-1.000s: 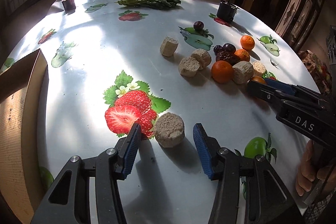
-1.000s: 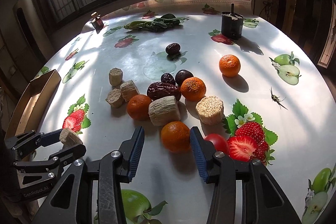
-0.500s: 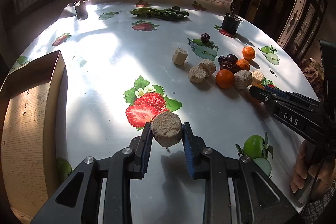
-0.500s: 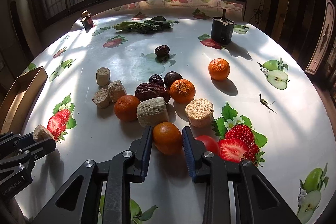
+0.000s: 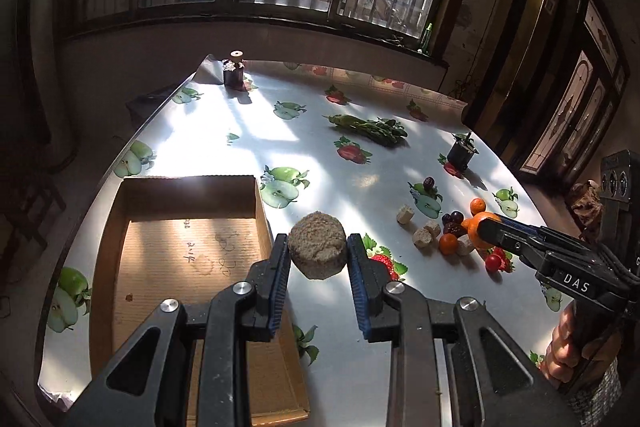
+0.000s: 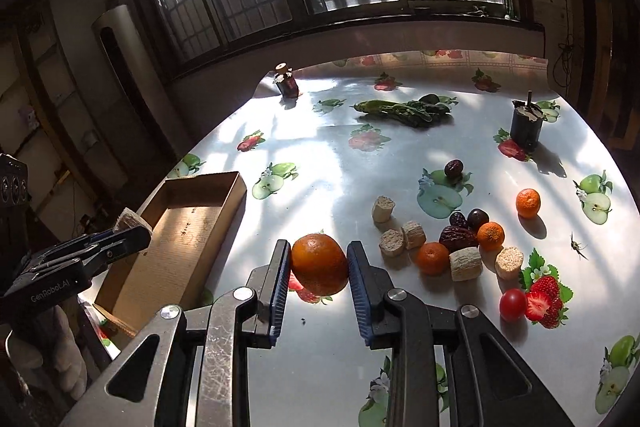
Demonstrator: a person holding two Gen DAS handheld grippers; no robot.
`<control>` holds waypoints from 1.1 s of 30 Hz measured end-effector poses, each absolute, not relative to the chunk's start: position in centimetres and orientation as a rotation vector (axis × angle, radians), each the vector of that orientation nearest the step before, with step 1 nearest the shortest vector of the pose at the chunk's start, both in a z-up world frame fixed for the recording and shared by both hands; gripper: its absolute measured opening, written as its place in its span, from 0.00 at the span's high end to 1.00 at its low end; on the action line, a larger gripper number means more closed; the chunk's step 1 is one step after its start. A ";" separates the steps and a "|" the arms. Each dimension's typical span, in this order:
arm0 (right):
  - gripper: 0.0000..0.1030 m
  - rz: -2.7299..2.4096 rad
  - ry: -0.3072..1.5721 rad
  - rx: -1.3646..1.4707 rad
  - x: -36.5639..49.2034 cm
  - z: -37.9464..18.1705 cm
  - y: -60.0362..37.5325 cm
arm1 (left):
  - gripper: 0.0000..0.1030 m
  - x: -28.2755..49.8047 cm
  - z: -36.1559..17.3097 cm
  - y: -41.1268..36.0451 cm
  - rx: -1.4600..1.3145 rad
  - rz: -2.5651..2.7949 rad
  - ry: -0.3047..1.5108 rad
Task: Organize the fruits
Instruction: 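Carry both held items into the cardboard box and open both tools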
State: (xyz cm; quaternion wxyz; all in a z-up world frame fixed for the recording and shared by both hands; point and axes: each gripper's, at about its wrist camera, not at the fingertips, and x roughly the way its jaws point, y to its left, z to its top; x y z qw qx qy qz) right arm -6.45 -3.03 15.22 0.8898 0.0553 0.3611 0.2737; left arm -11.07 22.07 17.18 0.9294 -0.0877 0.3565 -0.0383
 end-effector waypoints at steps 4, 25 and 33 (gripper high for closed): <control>0.70 0.695 0.742 0.135 -5.0 18.5 2.8 | 0.73 -7.7 19.4 26.7 -0.127 0.040 0.749; 0.68 0.674 0.982 -0.118 3.5 4.7 22.5 | 0.73 2.5 3.5 37.8 -0.353 0.159 1.015; 0.68 0.667 0.983 -0.050 4.3 5.3 21.3 | 0.64 2.0 4.2 38.4 -0.403 0.154 1.003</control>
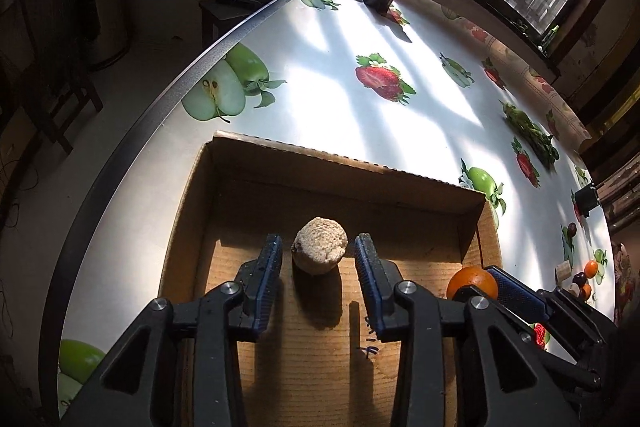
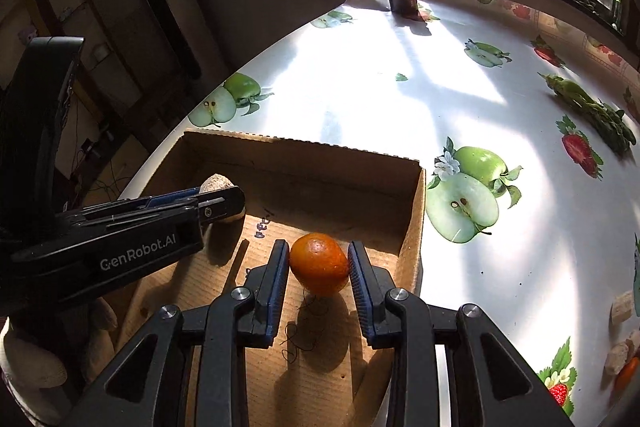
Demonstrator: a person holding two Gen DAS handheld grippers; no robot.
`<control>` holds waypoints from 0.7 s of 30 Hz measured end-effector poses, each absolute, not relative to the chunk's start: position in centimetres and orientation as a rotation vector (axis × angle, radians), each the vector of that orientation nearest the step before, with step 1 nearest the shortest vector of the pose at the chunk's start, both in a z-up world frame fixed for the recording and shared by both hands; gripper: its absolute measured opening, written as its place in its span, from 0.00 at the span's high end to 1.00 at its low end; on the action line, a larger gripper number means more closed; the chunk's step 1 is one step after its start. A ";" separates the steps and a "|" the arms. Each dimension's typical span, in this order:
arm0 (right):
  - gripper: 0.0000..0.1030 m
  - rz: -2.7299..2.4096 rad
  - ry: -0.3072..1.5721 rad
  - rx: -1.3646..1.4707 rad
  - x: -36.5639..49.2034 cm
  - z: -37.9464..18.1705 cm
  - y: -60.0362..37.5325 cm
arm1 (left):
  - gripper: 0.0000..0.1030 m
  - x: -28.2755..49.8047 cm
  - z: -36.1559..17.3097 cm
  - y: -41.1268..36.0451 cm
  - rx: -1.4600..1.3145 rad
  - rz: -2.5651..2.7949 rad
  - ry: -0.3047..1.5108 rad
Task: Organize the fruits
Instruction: 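Carry both held items into the cardboard box and open both tools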
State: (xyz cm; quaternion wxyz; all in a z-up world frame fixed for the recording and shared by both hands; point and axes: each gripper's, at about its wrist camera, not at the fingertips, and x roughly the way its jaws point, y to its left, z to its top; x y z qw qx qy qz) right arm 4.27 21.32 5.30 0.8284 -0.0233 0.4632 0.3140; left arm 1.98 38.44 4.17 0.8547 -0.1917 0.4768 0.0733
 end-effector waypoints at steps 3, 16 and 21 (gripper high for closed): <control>0.66 0.684 0.960 0.033 3.5 6.9 18.6 | 0.59 1.1 5.6 38.8 -0.423 0.157 0.963; 0.50 0.615 1.003 -0.029 0.0 5.2 15.5 | 0.48 -4.5 9.6 36.6 -0.387 0.163 0.839; 0.66 0.607 1.016 -0.068 -3.2 3.8 15.4 | 0.46 -7.2 10.4 35.0 -0.391 0.129 0.808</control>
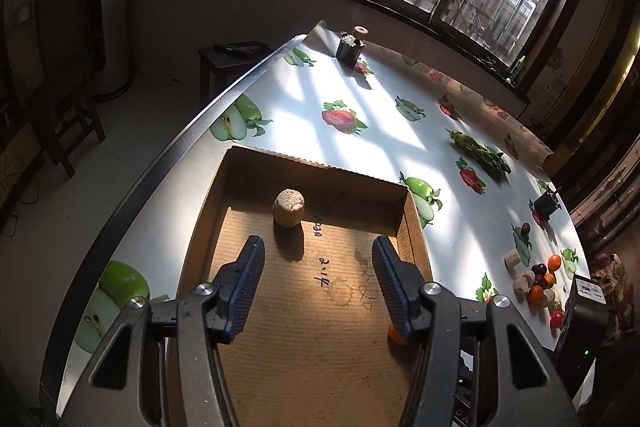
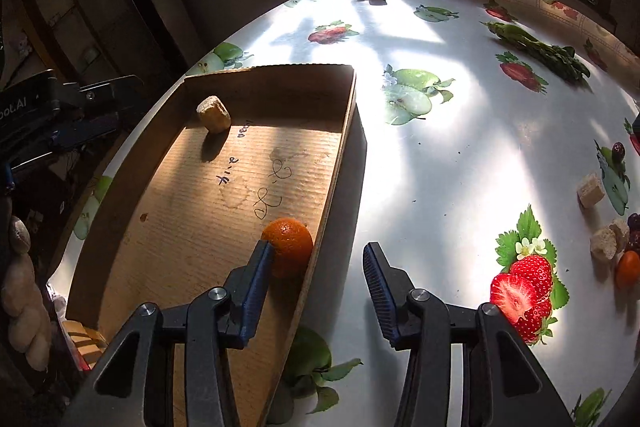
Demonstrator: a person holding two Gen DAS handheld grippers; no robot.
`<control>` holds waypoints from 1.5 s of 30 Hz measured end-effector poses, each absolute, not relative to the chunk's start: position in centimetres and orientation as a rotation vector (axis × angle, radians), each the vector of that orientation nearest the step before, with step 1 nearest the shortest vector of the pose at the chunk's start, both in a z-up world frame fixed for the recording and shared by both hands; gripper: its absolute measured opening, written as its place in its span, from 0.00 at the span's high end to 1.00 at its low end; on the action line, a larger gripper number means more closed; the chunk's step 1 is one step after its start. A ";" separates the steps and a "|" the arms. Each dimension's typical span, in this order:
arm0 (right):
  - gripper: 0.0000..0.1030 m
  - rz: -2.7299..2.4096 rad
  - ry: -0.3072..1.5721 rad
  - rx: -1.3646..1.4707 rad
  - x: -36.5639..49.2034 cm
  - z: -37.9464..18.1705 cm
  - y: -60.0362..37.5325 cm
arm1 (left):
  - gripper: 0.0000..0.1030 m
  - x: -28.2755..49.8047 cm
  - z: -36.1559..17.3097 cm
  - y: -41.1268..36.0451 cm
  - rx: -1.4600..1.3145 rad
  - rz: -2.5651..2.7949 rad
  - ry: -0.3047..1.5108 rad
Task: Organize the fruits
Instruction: 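Carry both held items into the cardboard box and open both tools, then move both open tools back to the fruit cluster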
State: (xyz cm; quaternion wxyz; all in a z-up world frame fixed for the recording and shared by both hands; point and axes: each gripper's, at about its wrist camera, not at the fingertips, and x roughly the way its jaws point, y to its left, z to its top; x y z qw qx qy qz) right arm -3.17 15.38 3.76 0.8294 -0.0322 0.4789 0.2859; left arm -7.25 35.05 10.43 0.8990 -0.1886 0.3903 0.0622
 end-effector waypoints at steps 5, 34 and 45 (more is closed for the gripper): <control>0.85 0.570 1.010 -0.117 -4.9 3.9 16.1 | 0.46 -9.1 10.8 34.1 -0.420 0.110 0.797; 0.48 0.345 0.847 0.223 -7.1 8.2 -10.3 | 0.40 -10.8 12.7 17.1 -0.274 -0.106 0.812; 0.48 0.136 0.876 0.333 -5.5 6.6 -23.9 | 0.40 -7.0 8.3 10.1 -0.209 -0.157 0.932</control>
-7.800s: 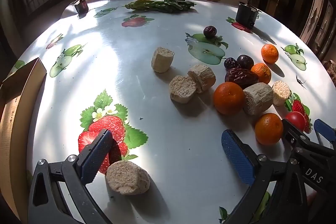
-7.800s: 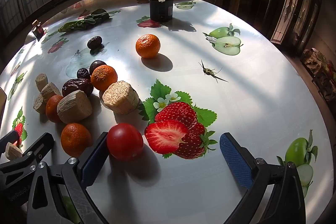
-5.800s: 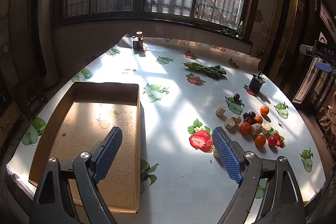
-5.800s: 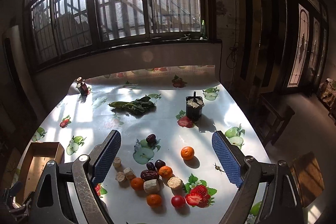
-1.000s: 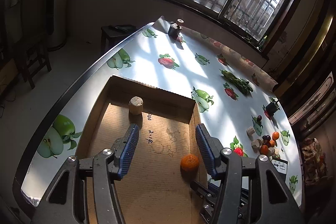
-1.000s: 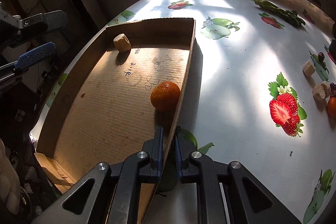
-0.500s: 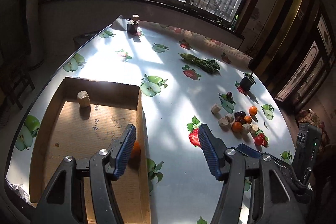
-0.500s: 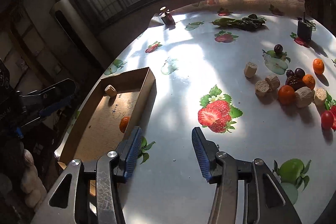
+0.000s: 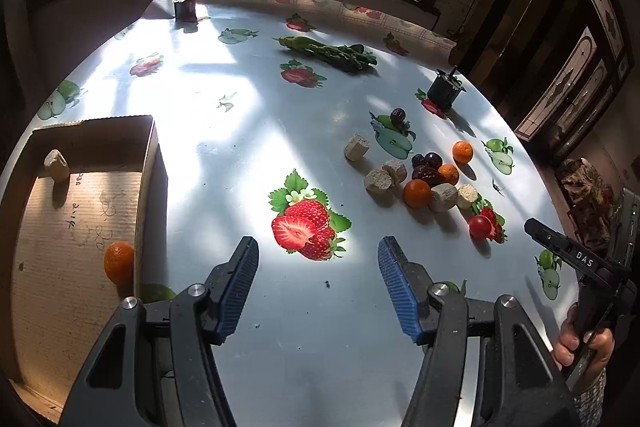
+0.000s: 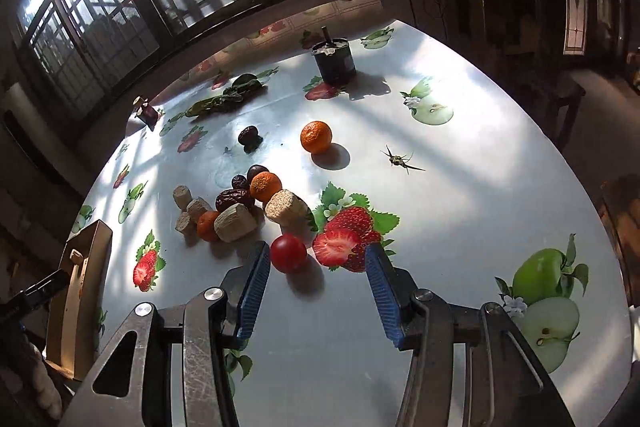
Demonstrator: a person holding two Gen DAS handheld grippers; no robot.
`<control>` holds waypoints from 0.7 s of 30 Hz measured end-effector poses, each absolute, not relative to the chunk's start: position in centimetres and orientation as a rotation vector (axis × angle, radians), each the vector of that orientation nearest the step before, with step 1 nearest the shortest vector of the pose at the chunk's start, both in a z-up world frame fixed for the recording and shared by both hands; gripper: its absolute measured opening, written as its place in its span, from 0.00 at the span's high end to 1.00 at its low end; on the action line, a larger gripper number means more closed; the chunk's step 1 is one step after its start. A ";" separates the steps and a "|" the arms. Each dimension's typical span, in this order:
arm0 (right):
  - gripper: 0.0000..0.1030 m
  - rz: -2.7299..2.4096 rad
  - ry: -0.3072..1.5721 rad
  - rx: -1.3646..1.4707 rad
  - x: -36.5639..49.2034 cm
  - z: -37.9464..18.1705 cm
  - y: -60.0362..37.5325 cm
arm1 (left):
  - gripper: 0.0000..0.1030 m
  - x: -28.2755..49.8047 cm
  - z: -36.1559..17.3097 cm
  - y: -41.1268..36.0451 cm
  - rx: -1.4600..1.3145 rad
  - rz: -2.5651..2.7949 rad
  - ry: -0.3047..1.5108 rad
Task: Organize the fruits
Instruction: 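Move both open tools back to the fruit cluster, then grasp a beige cork piece with left tool while right tool grasps the red tomato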
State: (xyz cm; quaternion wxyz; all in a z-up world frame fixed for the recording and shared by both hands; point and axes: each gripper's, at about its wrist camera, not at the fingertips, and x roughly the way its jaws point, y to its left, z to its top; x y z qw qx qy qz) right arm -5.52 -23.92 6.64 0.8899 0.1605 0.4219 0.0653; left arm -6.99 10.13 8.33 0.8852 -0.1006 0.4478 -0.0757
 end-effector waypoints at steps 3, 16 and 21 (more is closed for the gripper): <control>0.48 0.145 0.898 0.325 -4.5 5.7 -23.6 | 0.40 -6.0 7.2 8.5 -0.175 -0.168 0.961; 0.49 0.197 0.939 0.255 -1.7 2.3 -20.5 | 0.47 1.6 4.1 4.2 -0.165 -0.223 0.968; 0.49 0.212 0.929 0.262 -1.5 2.1 -20.3 | 0.47 5.5 4.1 5.4 -0.250 -0.177 0.938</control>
